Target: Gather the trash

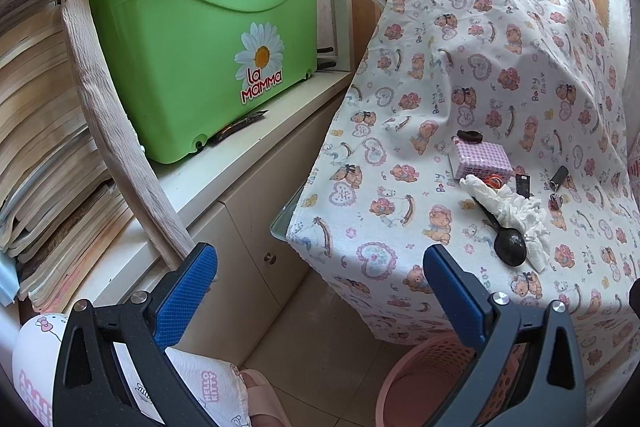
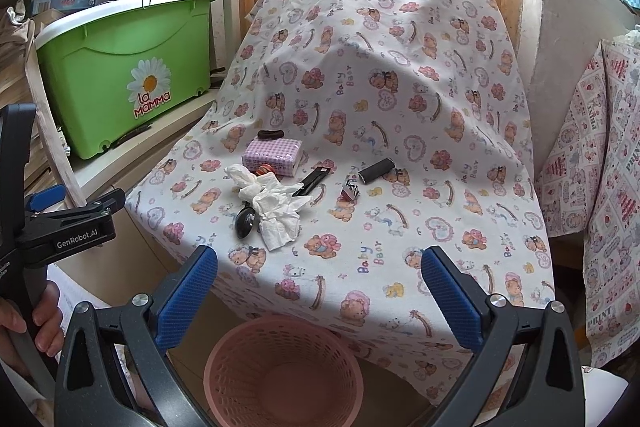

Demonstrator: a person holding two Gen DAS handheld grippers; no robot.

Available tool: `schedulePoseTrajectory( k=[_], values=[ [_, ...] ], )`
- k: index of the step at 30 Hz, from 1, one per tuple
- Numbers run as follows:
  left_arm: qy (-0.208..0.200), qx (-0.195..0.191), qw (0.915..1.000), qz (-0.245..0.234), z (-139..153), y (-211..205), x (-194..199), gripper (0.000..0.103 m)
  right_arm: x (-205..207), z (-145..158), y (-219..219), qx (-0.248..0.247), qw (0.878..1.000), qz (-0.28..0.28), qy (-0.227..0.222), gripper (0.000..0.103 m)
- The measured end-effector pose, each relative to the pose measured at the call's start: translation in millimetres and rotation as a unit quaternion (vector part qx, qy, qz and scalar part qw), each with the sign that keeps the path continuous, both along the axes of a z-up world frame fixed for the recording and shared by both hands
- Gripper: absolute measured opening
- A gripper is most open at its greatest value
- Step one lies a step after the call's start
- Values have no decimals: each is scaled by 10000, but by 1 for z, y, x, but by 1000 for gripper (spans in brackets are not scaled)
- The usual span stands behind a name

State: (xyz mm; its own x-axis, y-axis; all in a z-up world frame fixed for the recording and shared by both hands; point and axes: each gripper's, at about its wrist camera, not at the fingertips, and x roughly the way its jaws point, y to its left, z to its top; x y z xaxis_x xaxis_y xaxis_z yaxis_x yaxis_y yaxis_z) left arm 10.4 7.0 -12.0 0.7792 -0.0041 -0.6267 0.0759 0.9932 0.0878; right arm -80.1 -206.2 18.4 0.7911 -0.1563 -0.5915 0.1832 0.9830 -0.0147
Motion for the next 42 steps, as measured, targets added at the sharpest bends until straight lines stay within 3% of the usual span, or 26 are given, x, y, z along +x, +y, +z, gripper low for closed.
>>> schedulePoseTrajectory(
  k=[11,21,34,42],
  values=[
    [15,-3,10000,19,-2,0,-1,102,0,-1,2,-127,9999,-26,11,103],
    [72,255,9995,177,-4,-2,-1,102,4,-4,-1,-150,9998,-63,125,103],
    [128,323,9993,159,-8,-6,8,101,21,-22,-2,219,9971,243,694,102],
    [331,348,9986,-201,11,-20,26,97,50,-19,-17,820,9882,570,1166,76]
  ],
)
